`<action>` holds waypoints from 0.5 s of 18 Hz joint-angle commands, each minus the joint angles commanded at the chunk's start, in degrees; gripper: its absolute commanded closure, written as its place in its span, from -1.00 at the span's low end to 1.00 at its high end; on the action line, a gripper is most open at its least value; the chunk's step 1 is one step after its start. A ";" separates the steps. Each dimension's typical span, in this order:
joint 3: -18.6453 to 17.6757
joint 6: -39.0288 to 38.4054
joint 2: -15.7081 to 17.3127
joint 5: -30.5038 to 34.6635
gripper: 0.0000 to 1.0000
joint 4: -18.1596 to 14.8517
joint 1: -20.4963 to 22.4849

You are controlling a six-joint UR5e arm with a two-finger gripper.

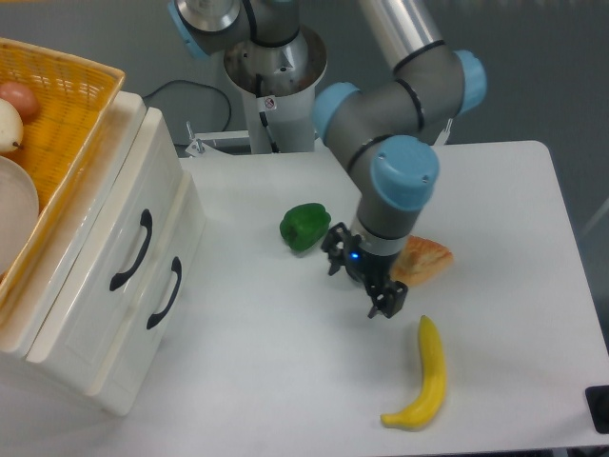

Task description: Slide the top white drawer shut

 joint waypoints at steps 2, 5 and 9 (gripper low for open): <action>-0.17 2.19 0.00 0.96 -1.00 -0.09 0.70; -0.61 6.41 0.44 5.78 -1.00 -0.26 1.24; -0.52 7.39 1.14 7.38 -1.00 -1.14 1.32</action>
